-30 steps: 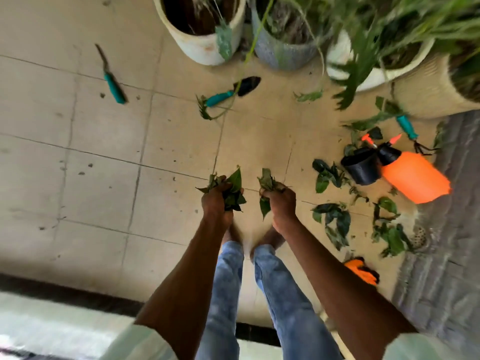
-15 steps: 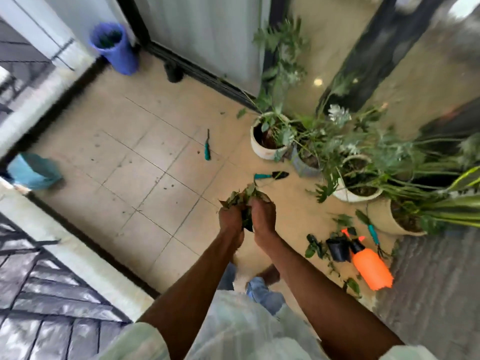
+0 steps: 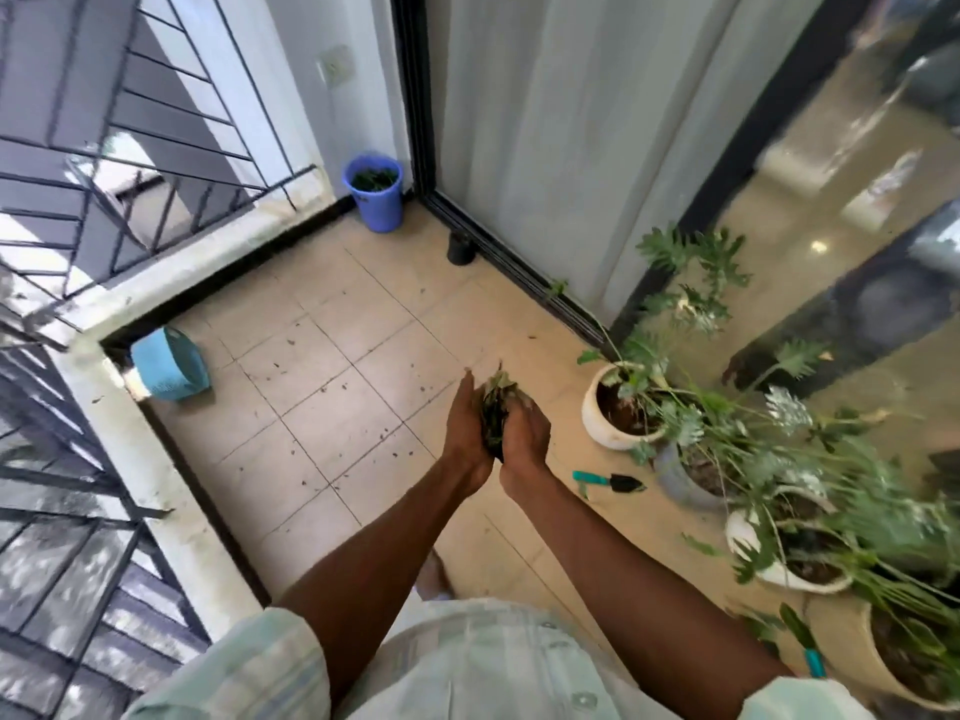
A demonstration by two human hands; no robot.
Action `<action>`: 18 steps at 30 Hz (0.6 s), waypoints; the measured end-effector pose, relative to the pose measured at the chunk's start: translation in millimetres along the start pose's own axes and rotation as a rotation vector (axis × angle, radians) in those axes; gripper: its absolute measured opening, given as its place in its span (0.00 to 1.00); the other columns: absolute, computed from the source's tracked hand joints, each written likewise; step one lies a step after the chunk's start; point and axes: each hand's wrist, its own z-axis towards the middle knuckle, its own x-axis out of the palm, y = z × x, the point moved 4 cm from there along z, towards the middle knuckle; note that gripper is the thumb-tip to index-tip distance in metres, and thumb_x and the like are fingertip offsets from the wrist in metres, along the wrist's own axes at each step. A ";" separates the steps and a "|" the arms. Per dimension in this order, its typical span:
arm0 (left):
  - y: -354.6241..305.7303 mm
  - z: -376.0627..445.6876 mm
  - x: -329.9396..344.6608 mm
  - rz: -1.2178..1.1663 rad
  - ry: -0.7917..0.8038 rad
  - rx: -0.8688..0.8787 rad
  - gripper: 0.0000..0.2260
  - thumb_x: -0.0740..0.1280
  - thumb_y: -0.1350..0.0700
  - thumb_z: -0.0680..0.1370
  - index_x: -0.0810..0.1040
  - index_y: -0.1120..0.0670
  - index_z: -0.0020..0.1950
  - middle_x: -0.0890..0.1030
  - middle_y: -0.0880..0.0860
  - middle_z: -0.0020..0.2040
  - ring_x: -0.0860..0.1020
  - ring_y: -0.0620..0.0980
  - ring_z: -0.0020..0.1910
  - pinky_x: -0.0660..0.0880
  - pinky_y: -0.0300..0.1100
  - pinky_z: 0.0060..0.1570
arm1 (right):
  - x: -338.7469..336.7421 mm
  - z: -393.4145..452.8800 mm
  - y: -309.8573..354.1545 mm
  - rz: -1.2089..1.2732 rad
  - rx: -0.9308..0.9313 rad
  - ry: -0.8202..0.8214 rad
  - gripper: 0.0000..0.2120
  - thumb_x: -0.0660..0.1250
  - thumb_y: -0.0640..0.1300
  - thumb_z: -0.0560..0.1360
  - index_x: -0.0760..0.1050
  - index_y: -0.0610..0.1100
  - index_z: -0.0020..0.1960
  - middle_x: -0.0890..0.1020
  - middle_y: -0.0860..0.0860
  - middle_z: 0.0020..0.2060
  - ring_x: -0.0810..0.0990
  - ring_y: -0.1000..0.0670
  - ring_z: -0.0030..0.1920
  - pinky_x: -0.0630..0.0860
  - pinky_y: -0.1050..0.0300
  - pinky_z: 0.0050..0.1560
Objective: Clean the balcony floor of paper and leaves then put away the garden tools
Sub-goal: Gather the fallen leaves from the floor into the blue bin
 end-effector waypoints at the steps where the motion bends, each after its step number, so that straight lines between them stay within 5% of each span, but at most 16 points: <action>1: -16.5 7.8 -6.5 -0.009 -0.017 -0.007 0.24 0.56 0.39 0.81 0.80 0.56 0.59 0.83 0.55 0.53 0.80 0.52 0.53 0.75 0.45 0.55 | 19.8 2.7 4.5 -0.016 -0.025 0.015 0.10 0.62 0.40 0.78 0.81 0.49 0.52 0.82 0.49 0.51 0.80 0.46 0.53 0.78 0.48 0.59; 6: -95.2 42.3 -38.5 0.106 -0.146 0.047 0.15 0.62 0.48 0.80 0.80 0.56 0.59 0.82 0.56 0.53 0.80 0.54 0.53 0.76 0.45 0.52 | 113.6 13.9 16.5 -0.047 0.026 0.122 0.10 0.63 0.43 0.78 0.80 0.50 0.42 0.83 0.49 0.45 0.82 0.46 0.51 0.78 0.49 0.57; 8: -119.7 62.9 -42.1 0.092 -0.158 0.062 0.13 0.61 0.51 0.81 0.80 0.55 0.61 0.83 0.55 0.54 0.80 0.53 0.54 0.75 0.44 0.51 | 142.5 28.8 21.8 -0.085 0.043 0.183 0.08 0.64 0.49 0.78 0.82 0.49 0.47 0.84 0.48 0.50 0.82 0.46 0.53 0.77 0.49 0.58; 12: -168.1 106.9 -24.1 0.109 -0.090 0.119 0.16 0.61 0.44 0.81 0.81 0.54 0.53 0.79 0.53 0.41 0.77 0.51 0.42 0.75 0.44 0.45 | 189.6 67.3 52.4 -0.223 0.055 0.329 0.27 0.61 0.63 0.75 0.74 0.46 0.65 0.79 0.51 0.61 0.76 0.49 0.63 0.71 0.51 0.65; 15: -209.0 147.5 -7.1 0.043 -0.095 0.089 0.30 0.56 0.29 0.75 0.80 0.54 0.53 0.78 0.55 0.40 0.77 0.53 0.44 0.75 0.46 0.51 | 224.5 117.0 77.7 -0.134 0.046 0.326 0.15 0.68 0.55 0.74 0.80 0.49 0.57 0.82 0.54 0.56 0.79 0.50 0.59 0.74 0.54 0.59; 18: -255.7 192.9 16.1 -0.062 -0.096 0.105 0.33 0.53 0.27 0.75 0.79 0.55 0.51 0.80 0.55 0.39 0.78 0.52 0.41 0.76 0.46 0.49 | 263.4 163.9 108.4 -0.049 0.073 0.313 0.05 0.73 0.43 0.71 0.83 0.48 0.47 0.86 0.52 0.44 0.83 0.48 0.51 0.78 0.55 0.52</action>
